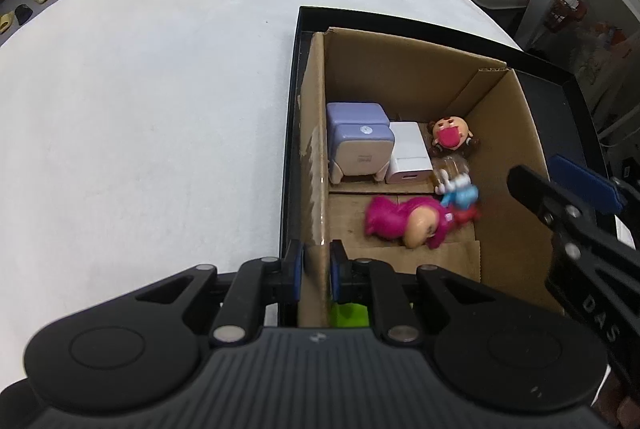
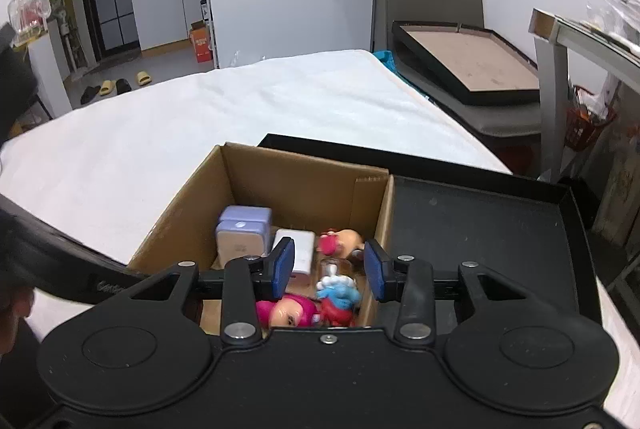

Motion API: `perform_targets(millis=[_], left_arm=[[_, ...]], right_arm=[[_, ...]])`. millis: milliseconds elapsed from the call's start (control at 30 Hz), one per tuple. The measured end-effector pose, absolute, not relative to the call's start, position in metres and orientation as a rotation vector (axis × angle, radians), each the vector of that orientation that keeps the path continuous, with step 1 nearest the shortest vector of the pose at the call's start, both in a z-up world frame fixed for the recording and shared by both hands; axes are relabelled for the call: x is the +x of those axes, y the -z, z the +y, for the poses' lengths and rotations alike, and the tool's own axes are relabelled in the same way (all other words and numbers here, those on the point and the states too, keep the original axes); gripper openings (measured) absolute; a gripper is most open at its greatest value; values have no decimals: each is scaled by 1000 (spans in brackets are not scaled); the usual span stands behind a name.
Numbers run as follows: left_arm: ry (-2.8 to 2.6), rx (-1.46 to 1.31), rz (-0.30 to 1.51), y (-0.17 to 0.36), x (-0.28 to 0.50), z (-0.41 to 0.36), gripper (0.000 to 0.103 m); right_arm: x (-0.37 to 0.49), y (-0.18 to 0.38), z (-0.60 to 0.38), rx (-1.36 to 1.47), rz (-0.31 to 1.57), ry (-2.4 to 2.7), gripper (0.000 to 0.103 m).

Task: Organize rigid objects
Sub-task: 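Carry the blue-red figurine over the box and lower it inside, then open the right tool and pull both tools back from the box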

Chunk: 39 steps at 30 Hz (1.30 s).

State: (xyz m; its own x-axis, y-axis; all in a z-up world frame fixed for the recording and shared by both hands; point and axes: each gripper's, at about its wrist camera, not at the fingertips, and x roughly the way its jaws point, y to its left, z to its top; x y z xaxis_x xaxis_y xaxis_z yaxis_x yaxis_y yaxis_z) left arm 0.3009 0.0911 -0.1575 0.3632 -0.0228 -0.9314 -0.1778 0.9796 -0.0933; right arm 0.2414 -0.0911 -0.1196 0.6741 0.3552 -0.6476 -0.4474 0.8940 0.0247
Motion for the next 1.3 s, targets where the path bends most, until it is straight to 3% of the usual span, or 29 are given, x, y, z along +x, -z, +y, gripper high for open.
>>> perform_targets(millis=[400, 600, 667, 900, 1200, 1300], left_arm=[[-91, -161, 1173, 130, 289, 84, 21], [-75, -157, 1156, 116, 277, 81, 38], [-73, -158, 1142, 108, 269, 78, 46], [-35, -132, 1102, 88, 246, 67, 53], [-39, -104, 1051, 64, 222, 65, 65], [-21, -103, 1059, 57, 216, 64, 78]], right_arm=[[228, 100, -100, -106, 687, -424, 48], [221, 92, -107, -63, 712, -385, 62], [218, 88, -111, -39, 732, -377, 63], [196, 74, -125, -11, 723, -314, 80], [177, 55, -133, 1, 700, -275, 91], [170, 48, -136, 8, 691, -273, 95]])
